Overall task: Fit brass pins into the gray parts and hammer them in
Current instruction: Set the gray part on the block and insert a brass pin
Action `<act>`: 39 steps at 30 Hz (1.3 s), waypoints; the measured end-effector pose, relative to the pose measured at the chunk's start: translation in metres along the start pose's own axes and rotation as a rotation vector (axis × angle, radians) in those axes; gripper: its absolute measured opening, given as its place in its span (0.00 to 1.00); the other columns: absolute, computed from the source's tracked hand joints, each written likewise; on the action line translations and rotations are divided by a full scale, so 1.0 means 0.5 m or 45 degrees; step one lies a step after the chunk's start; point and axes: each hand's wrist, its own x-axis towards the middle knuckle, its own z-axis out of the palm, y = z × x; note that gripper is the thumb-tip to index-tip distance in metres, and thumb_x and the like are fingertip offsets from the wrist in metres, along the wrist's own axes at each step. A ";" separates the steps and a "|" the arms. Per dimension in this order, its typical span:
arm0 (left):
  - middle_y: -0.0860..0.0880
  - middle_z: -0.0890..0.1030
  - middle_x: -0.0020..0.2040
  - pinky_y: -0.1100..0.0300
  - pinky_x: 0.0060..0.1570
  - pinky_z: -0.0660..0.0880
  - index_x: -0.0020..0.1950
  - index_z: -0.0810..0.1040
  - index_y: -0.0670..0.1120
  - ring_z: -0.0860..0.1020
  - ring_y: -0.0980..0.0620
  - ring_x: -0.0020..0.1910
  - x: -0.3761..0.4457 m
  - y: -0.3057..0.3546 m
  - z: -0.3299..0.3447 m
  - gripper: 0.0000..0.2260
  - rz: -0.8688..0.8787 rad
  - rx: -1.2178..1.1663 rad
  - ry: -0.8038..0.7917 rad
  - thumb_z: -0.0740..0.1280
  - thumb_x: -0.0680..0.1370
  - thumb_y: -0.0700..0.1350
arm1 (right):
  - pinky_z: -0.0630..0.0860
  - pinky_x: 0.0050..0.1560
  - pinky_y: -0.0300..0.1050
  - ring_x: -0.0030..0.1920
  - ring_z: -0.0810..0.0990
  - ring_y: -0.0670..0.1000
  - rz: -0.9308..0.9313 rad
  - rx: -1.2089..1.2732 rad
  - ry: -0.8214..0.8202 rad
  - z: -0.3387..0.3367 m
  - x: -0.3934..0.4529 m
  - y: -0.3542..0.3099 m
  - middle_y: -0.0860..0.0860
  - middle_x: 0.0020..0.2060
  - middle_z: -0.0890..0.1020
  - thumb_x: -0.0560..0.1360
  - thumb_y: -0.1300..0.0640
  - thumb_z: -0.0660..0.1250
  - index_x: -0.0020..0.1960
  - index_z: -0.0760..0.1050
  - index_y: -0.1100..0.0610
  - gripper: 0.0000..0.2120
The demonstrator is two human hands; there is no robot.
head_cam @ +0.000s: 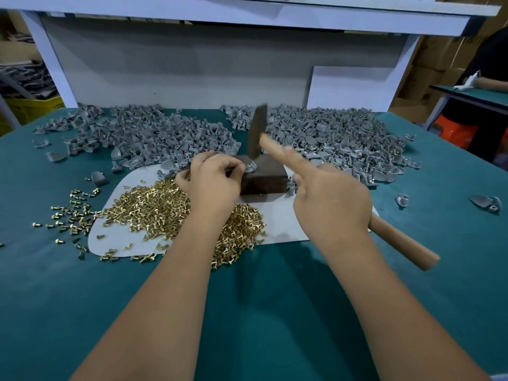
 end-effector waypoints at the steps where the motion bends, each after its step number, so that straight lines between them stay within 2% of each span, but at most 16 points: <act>1: 0.66 0.76 0.47 0.56 0.58 0.49 0.44 0.84 0.58 0.66 0.57 0.68 -0.001 0.000 0.000 0.03 0.003 0.009 -0.007 0.72 0.76 0.50 | 0.53 0.26 0.41 0.28 0.63 0.51 0.001 -0.018 -0.053 0.003 0.001 0.003 0.49 0.33 0.69 0.78 0.55 0.60 0.71 0.59 0.35 0.26; 4: 0.64 0.78 0.51 0.57 0.59 0.49 0.44 0.84 0.59 0.66 0.58 0.69 -0.001 -0.001 0.000 0.03 -0.011 0.001 -0.007 0.72 0.76 0.51 | 0.51 0.25 0.38 0.25 0.58 0.48 0.062 0.034 0.017 -0.002 0.003 0.004 0.49 0.32 0.66 0.78 0.56 0.62 0.71 0.61 0.35 0.27; 7: 0.59 0.82 0.55 0.56 0.60 0.49 0.45 0.85 0.57 0.67 0.57 0.68 -0.003 -0.003 0.004 0.02 0.005 -0.001 0.030 0.72 0.76 0.51 | 0.49 0.27 0.34 0.24 0.59 0.50 0.043 0.127 0.236 -0.006 -0.003 0.001 0.52 0.30 0.71 0.73 0.60 0.69 0.69 0.70 0.42 0.28; 8: 0.60 0.81 0.54 0.57 0.59 0.49 0.45 0.85 0.57 0.67 0.57 0.68 -0.004 -0.003 0.004 0.02 0.008 -0.004 0.040 0.72 0.76 0.51 | 0.50 0.27 0.35 0.25 0.61 0.51 0.002 0.106 0.227 -0.005 -0.004 0.001 0.53 0.30 0.73 0.73 0.60 0.69 0.69 0.69 0.42 0.28; 10: 0.65 0.78 0.48 0.59 0.55 0.49 0.44 0.84 0.58 0.67 0.57 0.68 -0.004 -0.001 0.000 0.02 -0.016 -0.032 0.034 0.73 0.75 0.51 | 0.55 0.26 0.40 0.29 0.65 0.53 -0.042 0.011 0.030 0.002 -0.004 0.000 0.53 0.35 0.75 0.76 0.56 0.65 0.71 0.63 0.37 0.28; 11: 0.67 0.75 0.44 0.59 0.53 0.48 0.44 0.84 0.59 0.67 0.57 0.67 -0.004 0.000 -0.002 0.02 -0.022 -0.040 0.025 0.73 0.75 0.51 | 0.58 0.27 0.41 0.30 0.66 0.53 -0.034 -0.012 -0.050 0.006 -0.004 0.000 0.51 0.36 0.74 0.78 0.55 0.63 0.72 0.59 0.35 0.27; 13: 0.68 0.73 0.41 0.57 0.54 0.49 0.44 0.84 0.59 0.67 0.56 0.67 -0.005 0.002 -0.004 0.03 -0.013 -0.021 -0.001 0.72 0.76 0.52 | 0.57 0.27 0.42 0.31 0.66 0.53 0.009 -0.020 -0.058 0.009 -0.001 0.002 0.50 0.36 0.70 0.79 0.55 0.61 0.72 0.57 0.35 0.27; 16: 0.66 0.75 0.45 0.50 0.61 0.53 0.46 0.84 0.59 0.66 0.54 0.68 -0.004 0.003 -0.010 0.04 0.003 0.030 -0.060 0.70 0.78 0.52 | 0.52 0.25 0.40 0.27 0.63 0.51 0.095 0.027 0.011 0.010 0.001 0.012 0.50 0.35 0.69 0.79 0.56 0.60 0.72 0.58 0.35 0.27; 19: 0.70 0.71 0.47 0.49 0.64 0.53 0.51 0.84 0.58 0.63 0.56 0.71 -0.003 0.004 -0.020 0.05 -0.005 -0.023 -0.127 0.69 0.78 0.52 | 0.51 0.25 0.39 0.25 0.60 0.49 0.184 0.070 0.053 0.010 0.005 0.033 0.51 0.38 0.67 0.79 0.57 0.60 0.73 0.59 0.37 0.26; 22: 0.76 0.64 0.44 0.56 0.59 0.49 0.50 0.83 0.57 0.60 0.57 0.73 -0.006 0.006 -0.031 0.04 -0.022 -0.168 -0.156 0.68 0.79 0.50 | 0.52 0.25 0.39 0.26 0.60 0.49 0.296 0.043 -0.007 0.015 0.010 0.057 0.52 0.41 0.66 0.80 0.56 0.58 0.72 0.61 0.39 0.23; 24: 0.78 0.63 0.44 0.58 0.57 0.48 0.47 0.82 0.58 0.59 0.58 0.73 -0.010 0.010 -0.035 0.04 -0.026 -0.217 -0.178 0.68 0.79 0.50 | 0.53 0.26 0.40 0.26 0.61 0.50 0.366 0.033 -0.081 0.020 0.014 0.076 0.53 0.41 0.69 0.80 0.58 0.58 0.70 0.64 0.40 0.22; 26: 0.81 0.61 0.41 0.58 0.56 0.47 0.45 0.81 0.58 0.59 0.58 0.73 -0.012 0.014 -0.037 0.05 -0.027 -0.241 -0.187 0.69 0.79 0.50 | 0.54 0.26 0.41 0.30 0.66 0.55 0.415 0.029 -0.150 0.027 0.015 0.092 0.54 0.42 0.74 0.78 0.59 0.58 0.66 0.67 0.43 0.19; 29: 0.86 0.60 0.36 0.59 0.55 0.47 0.44 0.80 0.59 0.59 0.58 0.72 -0.014 0.015 -0.037 0.05 -0.018 -0.270 -0.195 0.69 0.79 0.49 | 0.55 0.27 0.40 0.35 0.69 0.57 0.461 0.018 -0.221 0.038 0.014 0.104 0.52 0.36 0.75 0.77 0.60 0.58 0.59 0.72 0.48 0.14; 32: 0.80 0.68 0.45 0.58 0.57 0.47 0.45 0.81 0.58 0.58 0.57 0.73 -0.011 0.009 -0.037 0.04 -0.001 -0.254 -0.216 0.69 0.79 0.50 | 0.56 0.29 0.41 0.35 0.69 0.57 0.485 0.014 -0.266 0.044 0.014 0.108 0.50 0.33 0.71 0.77 0.59 0.59 0.54 0.74 0.51 0.09; 35: 0.70 0.75 0.52 0.57 0.58 0.47 0.44 0.80 0.60 0.58 0.58 0.73 -0.009 0.006 -0.039 0.05 0.006 -0.233 -0.242 0.68 0.79 0.51 | 0.63 0.34 0.42 0.37 0.70 0.58 0.487 0.014 -0.281 0.045 0.016 0.105 0.52 0.37 0.74 0.76 0.58 0.58 0.54 0.76 0.51 0.10; 39: 0.68 0.76 0.53 0.57 0.58 0.47 0.43 0.79 0.60 0.58 0.58 0.73 -0.011 0.008 -0.042 0.06 -0.001 -0.250 -0.251 0.69 0.79 0.51 | 0.66 0.44 0.48 0.49 0.74 0.61 0.420 -0.147 -0.228 0.037 0.013 0.096 0.57 0.46 0.79 0.75 0.57 0.60 0.55 0.78 0.51 0.12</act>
